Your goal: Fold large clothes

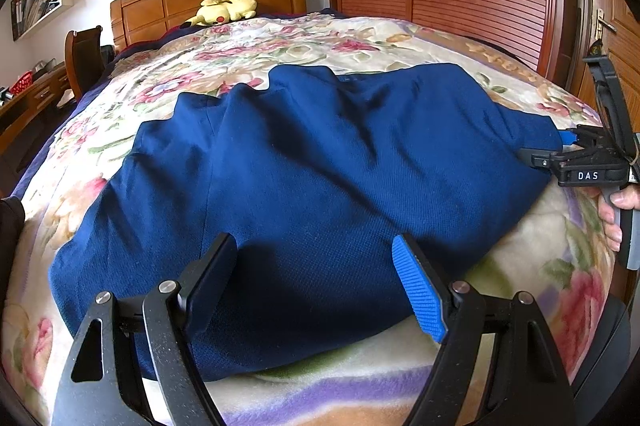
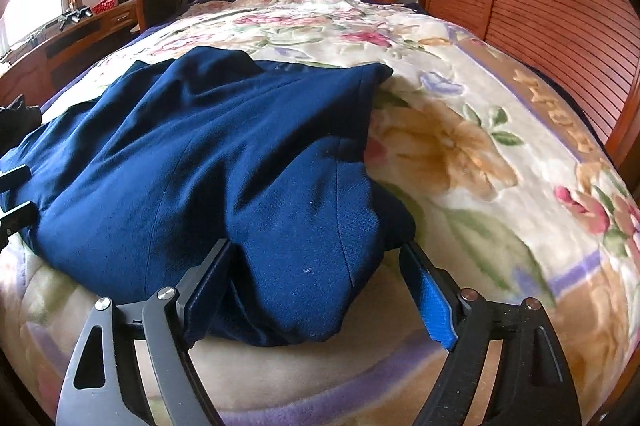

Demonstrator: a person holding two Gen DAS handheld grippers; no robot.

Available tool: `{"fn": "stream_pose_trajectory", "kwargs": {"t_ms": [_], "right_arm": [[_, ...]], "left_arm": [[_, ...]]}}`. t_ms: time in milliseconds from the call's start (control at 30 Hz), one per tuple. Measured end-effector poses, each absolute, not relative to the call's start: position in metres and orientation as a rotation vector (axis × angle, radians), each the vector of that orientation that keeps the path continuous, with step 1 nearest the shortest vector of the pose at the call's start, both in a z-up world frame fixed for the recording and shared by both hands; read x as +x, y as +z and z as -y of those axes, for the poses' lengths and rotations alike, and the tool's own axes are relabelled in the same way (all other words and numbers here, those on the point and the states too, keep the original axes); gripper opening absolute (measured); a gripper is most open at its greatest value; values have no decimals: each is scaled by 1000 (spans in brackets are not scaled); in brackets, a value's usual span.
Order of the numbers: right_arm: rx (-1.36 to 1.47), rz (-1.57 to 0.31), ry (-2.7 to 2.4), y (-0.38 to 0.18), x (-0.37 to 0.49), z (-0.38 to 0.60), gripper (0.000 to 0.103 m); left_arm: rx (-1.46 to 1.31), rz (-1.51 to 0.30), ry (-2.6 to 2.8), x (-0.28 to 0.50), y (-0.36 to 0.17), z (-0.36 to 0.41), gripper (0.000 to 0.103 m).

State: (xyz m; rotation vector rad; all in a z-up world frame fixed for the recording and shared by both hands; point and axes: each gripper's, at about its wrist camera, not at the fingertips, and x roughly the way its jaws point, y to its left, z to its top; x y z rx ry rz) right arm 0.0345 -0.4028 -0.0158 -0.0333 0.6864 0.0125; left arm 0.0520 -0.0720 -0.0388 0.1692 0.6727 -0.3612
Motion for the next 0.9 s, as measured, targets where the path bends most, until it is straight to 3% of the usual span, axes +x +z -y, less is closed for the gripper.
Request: {"fn": "stream_pose_trajectory", "kwargs": {"t_ms": [233,333,400,467,567,633,900], "right_arm": [[33,-728,69,-19,40,412,84],[61,-745,105,-22,44,413,77],[75,-752,136,-22,45,413,67],[90,-757,172,-22,47,414,50],[80,-733,188,-18,44,413,34],[79,-704,188,-9,41,414,30],[2,-572,197,41,28,401,27]], "left_arm": [[170,-675,-361,52,-39,72,81],[170,-674,-362,51,-41,71,81],[169,-676,-363,52,-41,71,81],[167,-677,-364,52,-41,72,81],[161,-680,-367,52,-43,71,81],[154,-682,-372,51,-44,69,81],[129,-689,-387,52,-41,63,81]]}}
